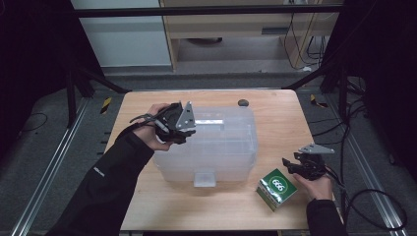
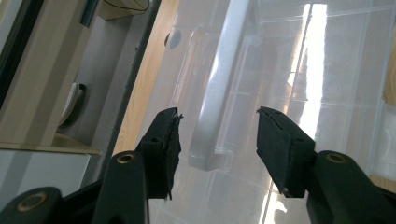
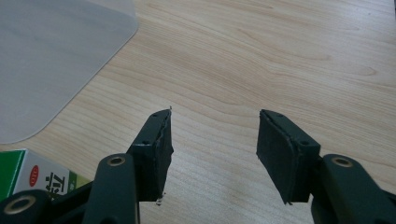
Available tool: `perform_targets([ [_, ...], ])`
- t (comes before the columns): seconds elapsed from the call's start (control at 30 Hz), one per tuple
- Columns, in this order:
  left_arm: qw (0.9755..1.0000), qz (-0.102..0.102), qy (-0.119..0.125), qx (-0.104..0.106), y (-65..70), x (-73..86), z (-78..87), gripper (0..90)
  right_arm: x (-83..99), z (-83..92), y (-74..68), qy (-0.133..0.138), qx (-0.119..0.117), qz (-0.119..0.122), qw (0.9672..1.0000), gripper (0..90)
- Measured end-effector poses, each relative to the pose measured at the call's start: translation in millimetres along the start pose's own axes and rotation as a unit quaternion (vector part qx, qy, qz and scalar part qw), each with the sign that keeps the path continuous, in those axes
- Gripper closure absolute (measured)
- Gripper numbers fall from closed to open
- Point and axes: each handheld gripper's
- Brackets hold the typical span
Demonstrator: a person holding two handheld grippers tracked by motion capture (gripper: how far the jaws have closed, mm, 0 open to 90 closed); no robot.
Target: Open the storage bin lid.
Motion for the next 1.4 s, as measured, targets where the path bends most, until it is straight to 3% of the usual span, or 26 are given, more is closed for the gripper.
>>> perform_targets([
  [0.5,0.9992,-0.023,-0.031,-0.010,-0.8,-7.0,-16.1,62.0,-0.1,-0.8,-0.2,-0.005,-0.003,0.001,1.0000,45.9],
  [0.8,0.9978,-0.037,-0.049,-0.024,-0.1,-11.1,-17.4,68.1,-1.4,2.5,0.7,-0.002,-0.004,-0.005,1.0000,47.6],
  [1.07,0.9965,-0.049,-0.059,-0.035,0.5,-13.1,-16.4,71.5,-11.1,23.6,-2.4,0.024,-0.010,0.000,0.9997,52.1],
  [1.4,0.9963,-0.047,-0.059,-0.041,1.3,-14.5,-16.2,71.9,-28.0,50.2,-28.4,0.035,-0.043,0.012,0.9984,57.6],
])
Point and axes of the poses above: each handheld gripper's, and its own axes: z roughly backward along the jaws, x roughly out of its underside, y roughly to its right, and after that the axes turned 12 degrees about -y, right-handed
